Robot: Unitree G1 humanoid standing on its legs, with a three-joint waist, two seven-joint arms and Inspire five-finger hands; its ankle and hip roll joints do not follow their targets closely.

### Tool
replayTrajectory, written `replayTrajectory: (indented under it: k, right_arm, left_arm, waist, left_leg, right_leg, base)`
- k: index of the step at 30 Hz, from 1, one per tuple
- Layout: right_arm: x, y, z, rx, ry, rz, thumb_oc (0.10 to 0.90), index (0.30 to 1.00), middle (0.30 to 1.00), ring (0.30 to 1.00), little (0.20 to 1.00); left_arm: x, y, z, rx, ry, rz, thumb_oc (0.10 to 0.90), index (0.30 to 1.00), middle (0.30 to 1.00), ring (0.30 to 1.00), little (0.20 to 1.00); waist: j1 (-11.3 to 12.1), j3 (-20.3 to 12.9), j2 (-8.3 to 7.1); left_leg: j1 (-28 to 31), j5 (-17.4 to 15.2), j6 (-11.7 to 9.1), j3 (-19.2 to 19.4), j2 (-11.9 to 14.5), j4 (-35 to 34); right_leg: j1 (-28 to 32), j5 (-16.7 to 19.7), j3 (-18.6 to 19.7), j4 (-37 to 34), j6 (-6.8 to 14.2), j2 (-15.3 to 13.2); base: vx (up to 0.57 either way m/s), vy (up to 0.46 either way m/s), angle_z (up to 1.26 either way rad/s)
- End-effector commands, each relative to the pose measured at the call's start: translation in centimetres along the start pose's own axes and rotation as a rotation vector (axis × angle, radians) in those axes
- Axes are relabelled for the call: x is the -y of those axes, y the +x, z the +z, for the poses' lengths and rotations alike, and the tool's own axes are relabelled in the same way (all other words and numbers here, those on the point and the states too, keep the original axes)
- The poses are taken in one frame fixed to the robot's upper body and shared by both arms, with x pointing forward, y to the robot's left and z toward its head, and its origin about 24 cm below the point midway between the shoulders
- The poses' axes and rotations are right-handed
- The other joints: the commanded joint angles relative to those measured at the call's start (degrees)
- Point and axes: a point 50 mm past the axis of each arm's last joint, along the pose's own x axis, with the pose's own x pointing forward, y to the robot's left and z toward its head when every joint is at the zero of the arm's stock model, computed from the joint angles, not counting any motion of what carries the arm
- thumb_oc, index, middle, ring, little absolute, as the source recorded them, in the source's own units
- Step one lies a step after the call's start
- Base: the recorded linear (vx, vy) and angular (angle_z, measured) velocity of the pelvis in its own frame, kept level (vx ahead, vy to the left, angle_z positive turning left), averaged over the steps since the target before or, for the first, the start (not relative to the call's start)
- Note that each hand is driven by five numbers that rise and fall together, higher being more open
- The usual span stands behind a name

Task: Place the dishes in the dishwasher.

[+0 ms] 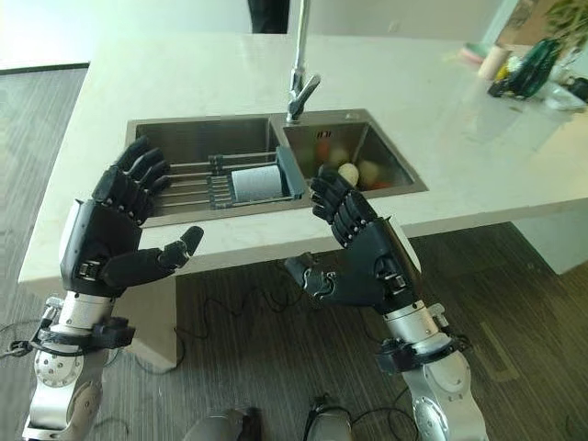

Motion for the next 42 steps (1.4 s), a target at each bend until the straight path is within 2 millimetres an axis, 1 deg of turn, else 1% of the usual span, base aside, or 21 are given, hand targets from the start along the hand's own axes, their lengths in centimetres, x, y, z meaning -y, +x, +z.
replayTrajectory:
  k: [1, 6, 7, 8, 9, 11, 12, 14, 16, 17, 20, 23, 25, 26, 27, 28, 29, 30, 33, 38, 42]
  right_arm:
    - [0.3, 1.8, 3.4, 0.229, -0.071, 0.024, 0.800, 0.900, 0.900, 0.900, 0.900]
    - [0.7, 1.5, 3.9, 0.215, -0.109, 0.056, 0.800, 0.900, 0.900, 0.900, 0.900]
    - [0.8, 1.4, 4.0, 0.210, -0.115, 0.063, 0.800, 0.900, 0.900, 0.900, 0.900]
    - [1.0, 1.0, 4.2, 0.203, -0.131, 0.077, 0.800, 0.900, 0.900, 0.900, 0.900]
    - [0.9, 0.7, 4.3, 0.199, -0.143, 0.109, 0.800, 0.900, 0.900, 0.900, 0.900]
    - [0.8, 0.6, 4.4, 0.197, -0.150, 0.120, 0.800, 0.900, 0.900, 0.900, 0.900]
    - [0.7, 0.8, 4.3, 0.197, -0.154, 0.115, 0.800, 0.900, 0.900, 0.900, 0.900]
    - [0.5, 1.2, 4.1, 0.204, -0.158, 0.113, 0.800, 0.900, 0.900, 0.900, 0.900]
    - [0.2, 1.2, 4.2, 0.222, -0.161, 0.117, 0.800, 0.900, 0.900, 0.900, 0.900]
    - [0.1, 1.2, 4.3, 0.231, -0.167, 0.113, 0.800, 0.900, 0.900, 0.900, 0.900]
    - [-0.1, 1.5, 4.7, 0.267, -0.180, 0.103, 0.800, 0.900, 0.900, 0.900, 0.900]
    - [-0.2, 1.5, 5.0, 0.295, -0.170, 0.096, 0.800, 0.900, 0.900, 0.900, 0.900]
    - [-0.5, 1.7, 4.8, 0.317, -0.178, 0.085, 0.800, 0.900, 0.900, 0.900, 0.900]
    - [-0.5, 1.7, 4.7, 0.319, -0.180, 0.083, 0.800, 0.900, 0.900, 0.900, 0.900]
    - [-0.7, 1.7, 4.5, 0.316, -0.174, 0.084, 0.800, 0.900, 0.900, 0.900, 0.900]
    - [-0.9, 1.8, 4.4, 0.311, -0.180, 0.087, 0.800, 0.900, 0.900, 0.900, 0.900]
    - [-0.8, 1.9, 4.3, 0.310, -0.184, 0.084, 0.800, 0.900, 0.900, 0.900, 0.900]
    - [-0.6, 2.0, 4.4, 0.319, -0.173, 0.081, 0.800, 0.900, 0.900, 0.900, 0.900]
    - [-0.6, 2.1, 5.0, 0.311, -0.168, 0.120, 0.800, 0.900, 0.900, 0.900, 0.900]
    - [-1.8, 2.0, 6.0, 0.358, -0.169, 0.182, 0.800, 0.900, 0.900, 0.900, 0.900]
    - [-2.1, 2.0, 6.3, 0.388, -0.164, 0.190, 0.800, 0.900, 0.900, 0.900, 0.900]
  left_arm:
    - [1.0, 1.3, 4.4, 0.288, 0.003, -0.043, 0.800, 0.900, 0.900, 0.900, 0.900]
    - [1.1, 1.2, 4.5, 0.311, -0.034, -0.017, 0.800, 0.900, 0.900, 0.900, 0.900]
    - [1.2, 1.1, 4.5, 0.313, -0.041, -0.016, 0.800, 0.900, 0.900, 0.900, 0.900]
    - [1.1, 0.8, 4.6, 0.316, -0.052, -0.010, 0.800, 0.900, 0.900, 0.900, 0.900]
    - [1.2, 0.4, 4.7, 0.324, -0.058, 0.001, 0.800, 0.900, 0.900, 0.900, 0.900]
    - [1.2, 0.2, 4.7, 0.330, -0.068, 0.001, 0.800, 0.900, 0.900, 0.900, 0.900]
    - [1.1, 0.0, 4.7, 0.333, -0.075, -0.010, 0.800, 0.900, 0.900, 0.900, 0.900]
    - [1.1, -0.3, 4.7, 0.338, -0.074, -0.024, 0.800, 0.900, 0.900, 0.900, 0.900]
    - [1.2, -0.4, 4.8, 0.350, -0.070, -0.035, 0.800, 0.900, 0.900, 0.900, 0.900]
    - [1.4, -0.2, 4.8, 0.357, -0.073, -0.040, 0.800, 0.900, 0.900, 0.900, 0.900]
    - [1.5, 1.2, 4.9, 0.378, -0.070, -0.044, 0.800, 0.900, 0.900, 0.900, 0.900]
    - [1.5, 1.9, 5.1, 0.396, -0.066, -0.054, 0.800, 0.900, 0.900, 0.900, 0.900]
    - [1.7, 2.2, 5.3, 0.417, -0.063, -0.076, 0.800, 0.900, 0.900, 0.900, 0.900]
    - [1.7, 2.2, 5.3, 0.417, -0.057, -0.082, 0.800, 0.900, 0.900, 0.900, 0.900]
    - [1.8, 2.3, 5.2, 0.411, -0.061, -0.083, 0.800, 0.900, 0.900, 0.900, 0.900]
    - [1.8, 2.4, 5.1, 0.410, -0.062, -0.083, 0.800, 0.900, 0.900, 0.900, 0.900]
    - [1.8, 2.6, 5.2, 0.420, -0.071, -0.088, 0.800, 0.900, 0.900, 0.900, 0.900]
    - [1.7, 2.7, 5.4, 0.440, -0.081, -0.095, 0.800, 0.900, 0.900, 0.900, 0.900]
    - [1.6, 2.1, 6.2, 0.459, -0.092, -0.062, 0.800, 0.900, 0.900, 0.900, 0.900]
    - [2.3, 1.5, 6.7, 0.498, -0.108, -0.050, 0.800, 0.900, 0.900, 0.900, 0.900]
    - [2.2, 1.7, 6.9, 0.508, -0.105, -0.051, 0.800, 0.900, 0.900, 0.900, 0.900]
  waist:
    - [-0.4, -5.4, 0.41]
    - [-0.9, -5.7, -0.29]
    - [-0.8, -5.8, -0.60]
    - [-0.1, -5.5, -1.60]
    - [0.6, -4.4, -2.52]
    - [0.8, -3.9, -2.77]
    - [1.2, -3.7, -2.69]
    - [1.3, -3.8, -0.77]
    - [1.4, -4.5, 1.14]
    - [1.5, -4.7, 1.33]
    - [1.2, -5.6, 1.40]
    - [0.6, -6.1, 1.66]
    - [0.1, -5.4, 3.43]
    - [0.1, -4.8, 3.74]
    - [0.0, -4.8, 3.61]
    - [0.1, -5.0, 3.22]
    - [0.1, -5.3, 2.80]
    - [0.1, -5.1, 2.11]
    - [0.6, -5.5, 0.39]
    - [0.5, -7.1, 0.32]
    - [0.0, -7.5, 0.76]
  left_leg:
    - [9.3, -6.7, -3.0, 1.3, 2.3, -5.6]
    - [11.7, -6.1, -4.6, 2.7, 3.4, -5.6]
    - [12.2, -4.3, -5.1, 2.7, 3.3, -5.6]
    - [13.2, 1.8, -6.5, 2.4, 2.7, -5.6]
    - [9.8, 4.5, -7.4, 2.2, 2.2, 1.5]
    - [7.5, 3.7, -7.0, 3.0, 2.6, 2.3]
    - [9.0, 2.8, -6.3, 3.8, 2.6, -4.3]
    - [6.7, -0.3, -6.5, 2.2, 3.8, -5.6]
    - [2.5, 0.6, -8.2, -1.7, 4.4, -5.6]
    - [2.0, 1.2, -8.5, -2.3, 4.4, -5.6]
    - [2.3, -0.5, -7.0, -4.1, 2.8, -5.6]
    - [3.3, -1.6, -5.8, -3.6, 2.5, -5.6]
    - [4.4, -2.2, -3.5, -4.7, 2.5, -5.6]
    - [4.8, -2.4, -2.9, -5.2, 2.1, -5.6]
    - [5.0, -2.7, -2.1, -5.6, 1.2, -5.6]
    - [4.9, -2.8, -2.0, -5.8, 0.8, -5.6]
    - [4.9, -2.9, -2.2, -6.3, 0.7, -5.6]
    - [5.2, -3.0, -2.5, -5.7, 0.6, -5.6]
    - [5.5, -3.1, -3.1, -3.6, 1.1, -5.6]
    - [4.7, -3.6, -4.4, 0.1, 3.3, -5.6]
    - [4.2, -4.1, -4.4, 0.1, 3.5, -5.6]
  right_leg:
    - [0.8, 0.0, -2.6, -3.0, -0.1, 3.0]
    - [2.4, -1.6, -3.4, -3.0, -2.2, 4.0]
    - [2.7, -2.0, -3.4, -3.0, -2.7, 4.0]
    - [3.8, -2.9, -3.1, -3.0, -3.6, 3.6]
    - [5.1, -3.6, -2.8, -3.0, -4.7, 3.0]
    - [5.8, -3.8, -2.7, -3.0, -4.8, 3.2]
    - [6.5, -4.2, -2.4, -3.0, -4.3, 3.6]
    - [6.7, -4.5, -2.2, -3.0, -3.8, 5.8]
    - [6.9, -5.2, -1.5, -3.0, -3.6, 8.1]
    - [7.2, -5.6, -1.4, -3.0, -3.6, 8.3]
    - [8.2, -6.0, -1.8, -3.0, -2.9, 6.7]
    - [9.5, -5.2, -3.1, -3.0, -2.0, 5.1]
    - [12.2, 1.3, -5.5, -2.0, -1.7, 5.7]
    - [11.1, 2.4, -5.4, 2.6, -2.0, 5.2]
    - [9.4, 2.6, -3.9, 8.0, -2.6, 5.1]
    - [9.2, 2.3, -3.1, 5.8, -2.8, 5.5]
    - [9.9, 1.6, -3.0, -0.4, -2.9, 6.4]
    - [9.0, -0.5, -2.6, -3.0, -2.9, 6.0]
    - [8.0, -4.6, 0.0, -3.0, -2.2, 5.8]
    - [6.7, -6.2, 0.0, -3.0, -2.6, 6.4]
    - [5.7, -5.4, 0.5, -3.0, -2.3, 6.3]
  base:
    - [0.18, -0.216, 0.02]
    - [0.17, -0.197, 0.03]
    - [0.21, -0.206, 0.16]
    - [0.21, -0.223, 0.10]
    - [0.20, -0.192, 0.13]
    - [0.13, -0.044, 0.09]
    - [0.14, 0.063, 0.23]
    - [0.11, 0.139, 0.33]
    - [0.14, 0.169, 0.18]
    - [0.17, 0.153, -0.14]
    - [0.23, 0.290, -0.15]
    - [0.21, 0.279, -0.12]
    - [0.27, 0.351, -0.02]
    - [0.23, 0.277, 0.02]
    - [0.19, 0.146, -0.11]
    - [0.21, -0.023, -0.03]
    - [0.16, -0.198, -0.03]
    - [0.19, -0.261, 0.12]
    - [0.11, -0.227, -0.16]
    - [0.07, -0.093, -0.10]
    - [0.02, -0.002, 0.01]
